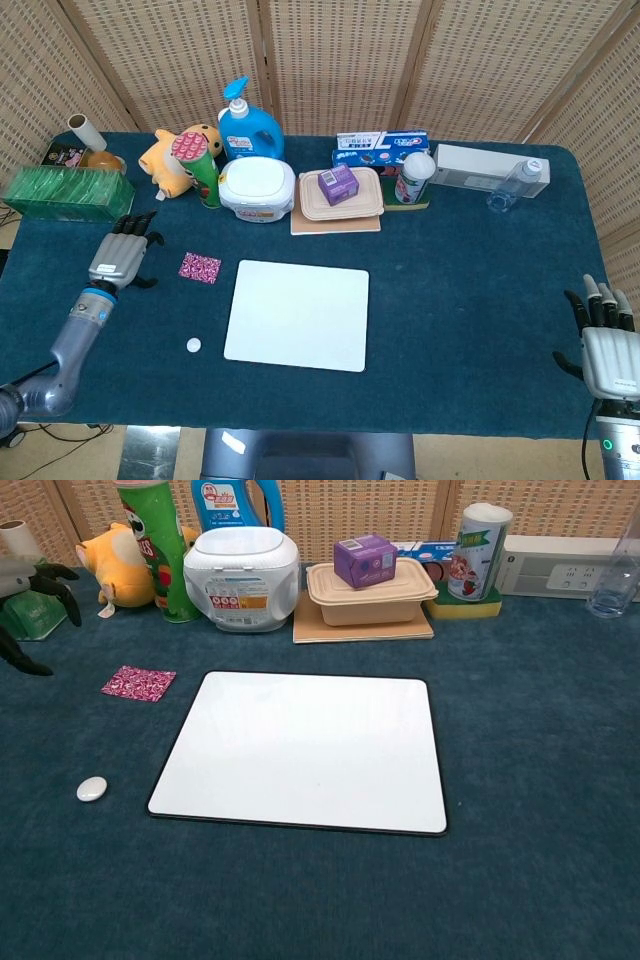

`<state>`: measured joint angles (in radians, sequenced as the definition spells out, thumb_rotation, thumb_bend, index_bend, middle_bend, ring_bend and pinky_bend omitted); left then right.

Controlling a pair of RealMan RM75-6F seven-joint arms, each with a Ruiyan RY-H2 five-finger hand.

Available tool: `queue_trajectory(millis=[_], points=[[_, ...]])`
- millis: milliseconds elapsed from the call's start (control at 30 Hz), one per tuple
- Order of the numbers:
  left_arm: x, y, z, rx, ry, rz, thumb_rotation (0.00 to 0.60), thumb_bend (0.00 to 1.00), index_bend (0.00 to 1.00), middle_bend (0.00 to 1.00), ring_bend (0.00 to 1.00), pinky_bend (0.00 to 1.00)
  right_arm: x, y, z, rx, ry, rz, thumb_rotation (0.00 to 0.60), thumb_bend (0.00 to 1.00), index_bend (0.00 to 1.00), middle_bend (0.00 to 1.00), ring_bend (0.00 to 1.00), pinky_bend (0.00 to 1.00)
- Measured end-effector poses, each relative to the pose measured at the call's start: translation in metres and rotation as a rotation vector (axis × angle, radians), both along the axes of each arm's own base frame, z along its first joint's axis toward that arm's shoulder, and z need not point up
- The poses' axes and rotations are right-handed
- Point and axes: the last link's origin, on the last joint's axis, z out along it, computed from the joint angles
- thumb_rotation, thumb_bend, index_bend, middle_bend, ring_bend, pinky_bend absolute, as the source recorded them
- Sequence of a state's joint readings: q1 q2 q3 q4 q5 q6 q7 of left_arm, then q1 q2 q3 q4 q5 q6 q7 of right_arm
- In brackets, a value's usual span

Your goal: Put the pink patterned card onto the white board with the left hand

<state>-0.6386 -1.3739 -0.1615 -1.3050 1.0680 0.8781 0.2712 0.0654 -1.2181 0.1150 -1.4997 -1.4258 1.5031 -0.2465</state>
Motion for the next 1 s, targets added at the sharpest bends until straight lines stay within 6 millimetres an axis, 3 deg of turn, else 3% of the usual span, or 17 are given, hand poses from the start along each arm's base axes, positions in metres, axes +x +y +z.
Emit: queue_trajectory(millis=[367,1000], points=[[0.016,0.022,-0.032,-0.073,0.039,-0.016,0.6,0.13,0.33,0.0,0.0,0.02,-0.005,-0.005,0.0,0.0,-0.006,-0.03,0.6,0.03,0.15,0.0,0.0,0.0],[0.03,0.026,-0.056,-0.112,0.069,-0.021,0.6,0.13,0.33,0.0,0.0,0.02,-0.004,-0.003,0.003,-0.003,-0.02,-0.027,0.6,0.03,0.15,0.0,0.0,0.0]])
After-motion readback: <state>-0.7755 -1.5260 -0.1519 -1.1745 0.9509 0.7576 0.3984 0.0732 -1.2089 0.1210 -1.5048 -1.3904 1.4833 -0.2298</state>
